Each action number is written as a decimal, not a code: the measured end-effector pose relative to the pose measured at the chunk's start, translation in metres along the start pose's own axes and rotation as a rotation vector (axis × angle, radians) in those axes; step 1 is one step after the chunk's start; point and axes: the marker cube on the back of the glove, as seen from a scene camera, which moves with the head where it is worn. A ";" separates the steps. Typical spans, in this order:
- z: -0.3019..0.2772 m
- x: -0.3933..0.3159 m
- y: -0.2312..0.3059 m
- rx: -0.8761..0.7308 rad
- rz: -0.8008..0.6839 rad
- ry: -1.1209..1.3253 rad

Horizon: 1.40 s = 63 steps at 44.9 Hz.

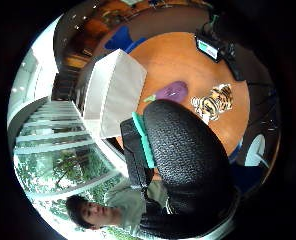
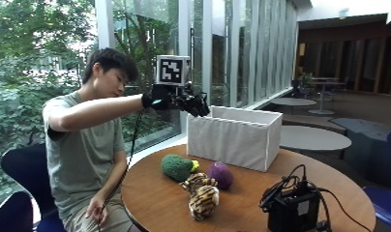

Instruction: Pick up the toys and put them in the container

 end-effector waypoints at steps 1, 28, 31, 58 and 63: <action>0.000 0.000 -0.001 0.001 0.000 0.004; 0.141 0.033 -0.077 -0.227 0.156 0.102; 0.172 0.038 -0.084 -0.321 0.168 0.101; 0.258 0.042 -0.106 0.109 0.037 -0.009; 0.241 0.044 -0.103 0.020 0.030 -0.001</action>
